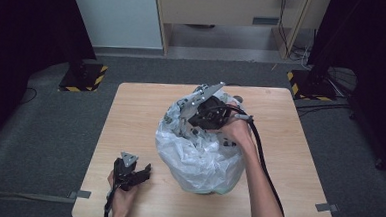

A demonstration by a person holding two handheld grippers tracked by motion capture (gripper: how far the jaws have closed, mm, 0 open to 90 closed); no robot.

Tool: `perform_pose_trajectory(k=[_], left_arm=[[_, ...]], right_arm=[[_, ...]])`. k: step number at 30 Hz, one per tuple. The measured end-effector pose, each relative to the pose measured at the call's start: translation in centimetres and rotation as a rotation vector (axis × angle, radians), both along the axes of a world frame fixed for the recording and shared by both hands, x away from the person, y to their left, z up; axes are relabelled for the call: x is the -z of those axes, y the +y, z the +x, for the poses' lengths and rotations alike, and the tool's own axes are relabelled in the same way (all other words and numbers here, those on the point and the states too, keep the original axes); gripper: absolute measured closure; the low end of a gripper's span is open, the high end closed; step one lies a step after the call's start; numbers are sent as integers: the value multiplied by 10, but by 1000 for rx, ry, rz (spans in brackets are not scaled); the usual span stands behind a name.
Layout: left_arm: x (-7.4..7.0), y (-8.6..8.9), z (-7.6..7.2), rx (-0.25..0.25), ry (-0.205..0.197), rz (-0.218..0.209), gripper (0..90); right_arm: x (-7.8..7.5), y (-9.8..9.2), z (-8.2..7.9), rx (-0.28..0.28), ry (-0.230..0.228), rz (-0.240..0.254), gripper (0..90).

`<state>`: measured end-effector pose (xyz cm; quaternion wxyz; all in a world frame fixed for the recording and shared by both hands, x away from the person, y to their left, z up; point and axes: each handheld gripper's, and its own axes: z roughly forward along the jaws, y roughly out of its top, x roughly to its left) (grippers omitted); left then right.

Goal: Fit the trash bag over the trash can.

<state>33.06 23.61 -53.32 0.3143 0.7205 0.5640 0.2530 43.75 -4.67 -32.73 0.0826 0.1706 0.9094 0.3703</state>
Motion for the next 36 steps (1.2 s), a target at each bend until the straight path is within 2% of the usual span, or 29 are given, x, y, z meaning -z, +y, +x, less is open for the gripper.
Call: perform_pose_trajectory(k=[2, 4, 6, 8, 13, 16, 21, 25, 29, 33, 36], left_arm=[[0, 0, 0, 0, 0, 1, 308], [0, 0, 0, -1, 0, 0, 308], [0, 0, 0, 0, 0, 1, 308], [0, 0, 0, -1, -1, 0, 308], [0, 0, 0, 1, -1, 1, 308], [0, 0, 0, 2, -1, 2, 309], [0, 0, 0, 3, -1, 2, 311], [0, 0, 0, 3, 0, 2, 312], [0, 0, 0, 3, -1, 3, 313], [0, 0, 0, 2, 0, 0, 313], [0, 0, 0, 1, -1, 0, 313]], right_arm=[[5, 2, 1, -17, 10, -22, 900], [10, 6, 2, -21, 34, -75, 900], [12, 7, 3, -17, 46, -90, 900], [10, 6, 3, -18, 37, -67, 900], [-2, 0, -5, -15, -20, 6, 900], [-9, -3, -9, -17, -46, 30, 900], [-32, -8, -26, -62, -105, 134, 900], [-43, -4, -45, -124, -131, 167, 900], [-36, 7, -57, -171, -113, 146, 900], [-21, 11, -60, -175, -69, 126, 900], [-10, 14, -59, -182, -45, 90, 900]])
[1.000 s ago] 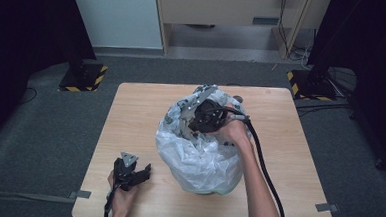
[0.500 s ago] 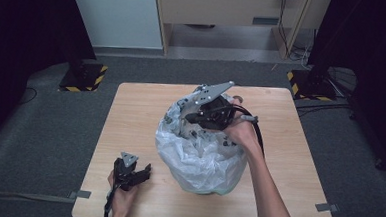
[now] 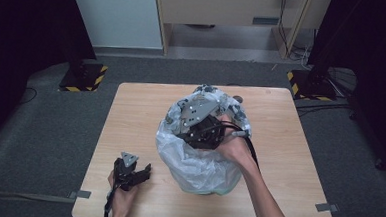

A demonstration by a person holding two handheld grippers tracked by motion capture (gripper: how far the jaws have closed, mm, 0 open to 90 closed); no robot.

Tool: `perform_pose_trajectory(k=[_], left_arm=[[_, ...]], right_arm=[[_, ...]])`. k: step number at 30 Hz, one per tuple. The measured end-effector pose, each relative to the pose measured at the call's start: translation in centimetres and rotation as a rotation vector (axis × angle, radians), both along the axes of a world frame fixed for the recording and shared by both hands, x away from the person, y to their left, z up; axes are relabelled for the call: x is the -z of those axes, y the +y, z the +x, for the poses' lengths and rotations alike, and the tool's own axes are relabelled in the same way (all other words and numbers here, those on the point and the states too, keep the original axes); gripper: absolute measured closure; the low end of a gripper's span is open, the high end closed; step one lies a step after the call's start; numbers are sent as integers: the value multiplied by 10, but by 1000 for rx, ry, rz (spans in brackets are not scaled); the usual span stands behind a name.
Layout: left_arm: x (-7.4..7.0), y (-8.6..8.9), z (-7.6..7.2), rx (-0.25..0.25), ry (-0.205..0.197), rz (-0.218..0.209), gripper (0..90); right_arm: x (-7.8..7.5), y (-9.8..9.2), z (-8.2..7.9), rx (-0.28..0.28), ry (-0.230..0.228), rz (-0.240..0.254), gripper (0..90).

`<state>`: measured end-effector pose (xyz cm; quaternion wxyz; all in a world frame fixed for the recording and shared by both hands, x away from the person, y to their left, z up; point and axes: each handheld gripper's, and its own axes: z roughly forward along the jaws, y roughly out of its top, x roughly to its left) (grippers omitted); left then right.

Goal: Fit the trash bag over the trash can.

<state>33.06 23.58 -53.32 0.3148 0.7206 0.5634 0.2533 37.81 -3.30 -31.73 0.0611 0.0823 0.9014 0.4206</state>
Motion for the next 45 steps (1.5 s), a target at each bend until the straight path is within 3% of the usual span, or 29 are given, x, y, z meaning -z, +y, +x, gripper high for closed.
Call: perform_pose_trajectory(k=[4, 9, 11, 17, 20, 21, 22, 24, 33, 37, 38, 45], left_arm=[[0, 0, 0, 0, 0, 0, 313], [0, 0, 0, 0, 0, 0, 314], [0, 0, 0, 0, 0, 0, 314], [0, 0, 0, 1, 1, 0, 314], [0, 0, 0, 1, 1, 1, 314], [0, 0, 0, 1, 1, 1, 314], [0, 0, 0, 0, 1, 1, 314], [0, 0, 0, 0, 1, 0, 313], [0, 0, 0, 0, 0, -1, 313], [0, 0, 0, 0, 0, -1, 313], [0, 0, 0, 0, 0, -1, 313], [0, 0, 0, 0, 0, -1, 313]], right_arm=[[3, 6, -1, -11, 25, -45, 900], [15, 11, 6, 6, 74, -162, 900], [16, 12, 7, 2, 72, -168, 900], [4, 5, 3, -1, 32, -67, 900], [-8, 1, 0, 10, -11, -10, 900], [-8, 1, 0, 10, -11, -10, 900], [-16, -3, -1, 27, -34, 33, 892], [-25, -7, -3, 34, -45, 74, 878], [-58, -36, -14, 63, -115, 224, 891], [-62, -47, -18, 86, -141, 266, 890], [-63, -54, -20, 109, -162, 295, 890], [-65, -78, -25, 188, -203, 382, 864]])
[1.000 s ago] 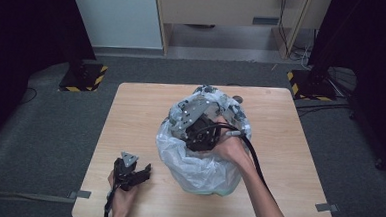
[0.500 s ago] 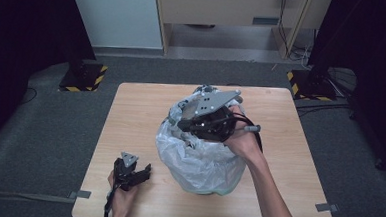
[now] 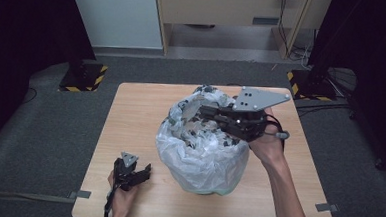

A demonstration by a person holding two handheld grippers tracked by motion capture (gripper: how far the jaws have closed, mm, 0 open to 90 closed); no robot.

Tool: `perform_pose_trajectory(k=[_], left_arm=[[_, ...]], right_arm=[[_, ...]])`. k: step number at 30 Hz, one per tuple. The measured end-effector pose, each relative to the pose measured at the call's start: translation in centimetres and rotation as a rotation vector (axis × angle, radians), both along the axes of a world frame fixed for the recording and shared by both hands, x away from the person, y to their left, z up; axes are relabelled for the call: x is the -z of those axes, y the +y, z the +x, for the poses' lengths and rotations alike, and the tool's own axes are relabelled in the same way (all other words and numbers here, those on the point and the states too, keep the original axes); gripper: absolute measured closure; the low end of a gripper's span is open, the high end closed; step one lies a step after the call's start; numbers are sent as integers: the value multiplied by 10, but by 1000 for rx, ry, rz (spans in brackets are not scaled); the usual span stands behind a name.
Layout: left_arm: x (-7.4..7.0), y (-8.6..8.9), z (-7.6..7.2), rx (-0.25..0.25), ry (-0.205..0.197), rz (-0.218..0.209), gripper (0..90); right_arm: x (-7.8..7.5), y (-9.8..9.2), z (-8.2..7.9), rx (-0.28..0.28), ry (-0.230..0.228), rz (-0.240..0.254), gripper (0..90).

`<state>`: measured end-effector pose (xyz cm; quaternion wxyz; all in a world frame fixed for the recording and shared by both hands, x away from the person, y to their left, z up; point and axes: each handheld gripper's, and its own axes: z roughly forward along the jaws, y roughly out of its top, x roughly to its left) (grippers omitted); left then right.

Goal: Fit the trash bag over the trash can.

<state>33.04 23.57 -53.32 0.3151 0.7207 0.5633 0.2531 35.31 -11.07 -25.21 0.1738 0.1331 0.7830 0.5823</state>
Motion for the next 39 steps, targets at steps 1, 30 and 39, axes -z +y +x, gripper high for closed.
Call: perform_pose_trajectory(k=[1, 30, 39], left_arm=[[0, 0, 0, 0, 0, 0, 313], [0, 0, 0, -1, 0, 1, 313], [0, 0, 0, -1, 0, 1, 313]], right_arm=[[0, -4, -1, 5, -5, 17, 851], [55, -90, 1, 449, -85, 227, 384], [83, -106, 8, 575, -74, 270, 310]])
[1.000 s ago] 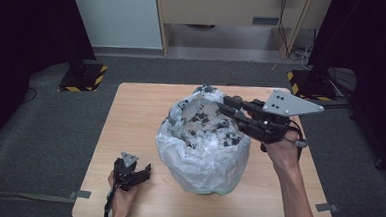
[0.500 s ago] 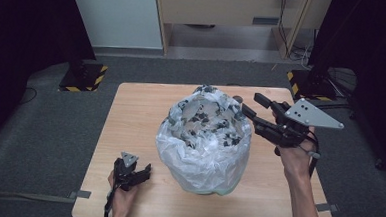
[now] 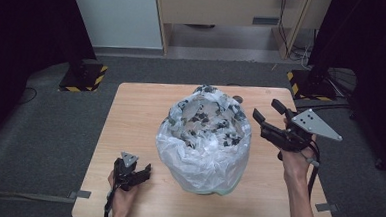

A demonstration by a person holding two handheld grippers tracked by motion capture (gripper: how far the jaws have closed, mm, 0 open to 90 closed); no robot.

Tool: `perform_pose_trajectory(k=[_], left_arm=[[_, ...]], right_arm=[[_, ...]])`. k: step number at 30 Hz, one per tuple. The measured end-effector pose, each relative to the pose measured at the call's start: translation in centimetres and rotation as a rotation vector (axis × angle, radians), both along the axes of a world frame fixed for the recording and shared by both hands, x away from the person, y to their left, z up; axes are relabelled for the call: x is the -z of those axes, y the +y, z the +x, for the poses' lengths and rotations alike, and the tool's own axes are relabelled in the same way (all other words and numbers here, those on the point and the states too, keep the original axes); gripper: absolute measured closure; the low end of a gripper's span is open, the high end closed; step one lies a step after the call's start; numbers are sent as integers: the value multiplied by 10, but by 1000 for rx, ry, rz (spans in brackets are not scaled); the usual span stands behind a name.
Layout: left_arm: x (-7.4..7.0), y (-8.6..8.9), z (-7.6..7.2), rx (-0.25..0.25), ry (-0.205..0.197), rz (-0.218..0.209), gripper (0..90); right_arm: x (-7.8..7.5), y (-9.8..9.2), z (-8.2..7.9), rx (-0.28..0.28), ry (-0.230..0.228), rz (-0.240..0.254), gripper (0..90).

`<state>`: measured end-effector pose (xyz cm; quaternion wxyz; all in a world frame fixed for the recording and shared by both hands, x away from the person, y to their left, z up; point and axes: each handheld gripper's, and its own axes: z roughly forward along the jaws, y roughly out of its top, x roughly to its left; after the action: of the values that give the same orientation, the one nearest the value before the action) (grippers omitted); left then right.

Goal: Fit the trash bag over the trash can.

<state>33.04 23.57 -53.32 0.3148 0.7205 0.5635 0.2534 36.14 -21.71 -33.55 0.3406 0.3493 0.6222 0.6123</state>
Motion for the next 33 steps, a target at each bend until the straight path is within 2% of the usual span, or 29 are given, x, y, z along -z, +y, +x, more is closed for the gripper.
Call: perform_pose_trajectory(k=[3, 4, 8, 10, 11, 12, 15, 16, 17, 18, 19, 20, 21, 23, 24, 26, 27, 33], left_arm=[[0, 0, 0, 0, 0, 0, 313], [0, 0, 0, 0, 0, 0, 313], [0, 0, 0, 0, 0, 0, 313], [0, 0, 0, 0, 0, 0, 313], [0, 0, 0, 0, 0, 0, 313], [0, 0, 0, 0, 0, 0, 312], [0, 0, 0, -1, 0, 0, 312], [0, 0, 0, -1, 0, 0, 312], [0, 0, 0, -1, 0, 0, 312], [0, 0, 0, -1, 0, 0, 311], [0, 0, 0, -1, 0, 0, 311], [0, 0, 0, -1, 0, 0, 311], [0, 0, 0, -1, 0, 0, 311], [0, 0, 0, -1, 0, 0, 311], [0, 0, 0, -1, 0, 0, 309], [0, 0, 0, -2, 1, 1, 307], [0, 0, 0, -2, 1, 1, 307], [0, 0, 0, -2, 1, 1, 305]], right_arm=[[14, -6, 3, 29, 19, 18, 290], [14, -6, 3, 29, 19, 18, 290], [30, -12, 6, 53, 44, 20, 263], [42, -17, 6, 74, 63, 20, 254], [42, -17, 6, 74, 63, 20, 254], [51, -20, 6, 82, 76, 24, 250], [60, -23, 6, 91, 93, 22, 250], [69, -26, 6, 96, 110, 22, 249], [69, -26, 6, 96, 110, 22, 249], [78, -28, 5, 103, 126, 22, 247], [78, -28, 5, 103, 126, 22, 247], [87, -30, 5, 106, 145, 20, 241], [87, -30, 5, 106, 145, 20, 241], [98, -31, 4, 114, 172, 10, 228], [108, -32, 4, 124, 198, -2, 221], [113, -33, 4, 128, 211, -6, 218], [122, -34, 4, 133, 232, -21, 212], [138, -35, 1, 150, 286, -67, 191]])
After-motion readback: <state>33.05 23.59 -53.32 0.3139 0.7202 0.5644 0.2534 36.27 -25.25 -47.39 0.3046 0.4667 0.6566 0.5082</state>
